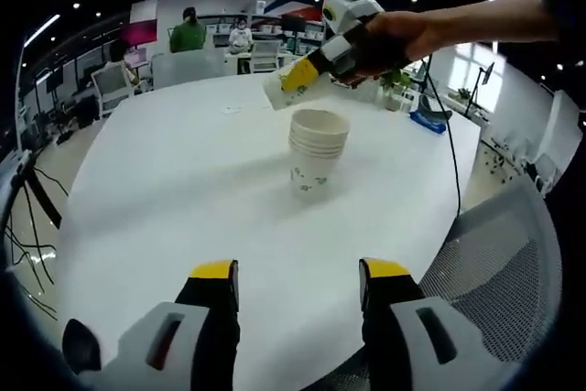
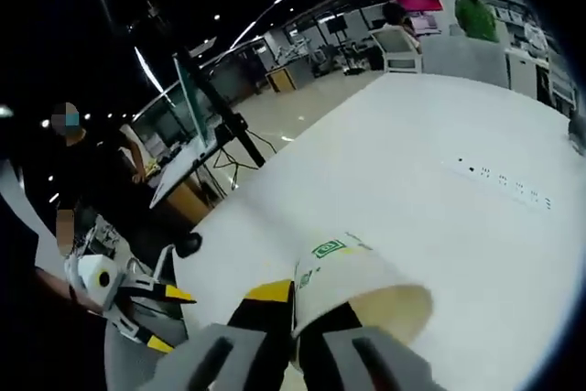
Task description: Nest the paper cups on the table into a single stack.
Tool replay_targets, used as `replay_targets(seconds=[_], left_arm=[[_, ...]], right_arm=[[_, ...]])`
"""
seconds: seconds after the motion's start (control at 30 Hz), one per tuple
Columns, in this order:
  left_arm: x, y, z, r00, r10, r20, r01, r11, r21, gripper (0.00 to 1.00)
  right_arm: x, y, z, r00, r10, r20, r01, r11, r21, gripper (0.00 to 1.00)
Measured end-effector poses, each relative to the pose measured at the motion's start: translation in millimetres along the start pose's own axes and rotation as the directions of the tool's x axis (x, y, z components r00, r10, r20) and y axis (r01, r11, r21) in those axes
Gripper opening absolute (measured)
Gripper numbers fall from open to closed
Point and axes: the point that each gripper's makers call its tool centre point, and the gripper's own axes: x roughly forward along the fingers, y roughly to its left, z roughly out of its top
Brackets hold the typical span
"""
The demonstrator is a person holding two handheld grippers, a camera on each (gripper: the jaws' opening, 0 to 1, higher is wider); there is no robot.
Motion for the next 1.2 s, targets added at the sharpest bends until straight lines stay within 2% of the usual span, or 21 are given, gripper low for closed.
replay_targets(seconds=[0.3,0.67,0.77,1.2], left_arm=[[1,0.1,0.7,1.0,-0.003,0.005,0.003,1.0,0.005,0.52],[1,-0.3,1.3,1.0,-0.006,0.012,0.006,1.0,0.005,0.52],[1,-0.1,1.8,1.0,-0.006,0.017,0.006,1.0,0.005,0.51],[-2,-1.0,4.2,1.0,-0.002,0.029,0.002,1.0,0.006,0.51]], right_arm=[[-12,7,-19.3,0.995,-0.037,-0.092,0.027,0.995,-0.1,0.0],[-19,25,-16.7,0.992,-0.039,-0.124,0.016,0.983,-0.18,0.0],[-19,23,-17.6,0.987,-0.052,-0.15,0.017,0.974,-0.225,0.0],[-23,45,-35.0,0.959,-0.093,-0.267,-0.015,0.927,-0.376,0.0]])
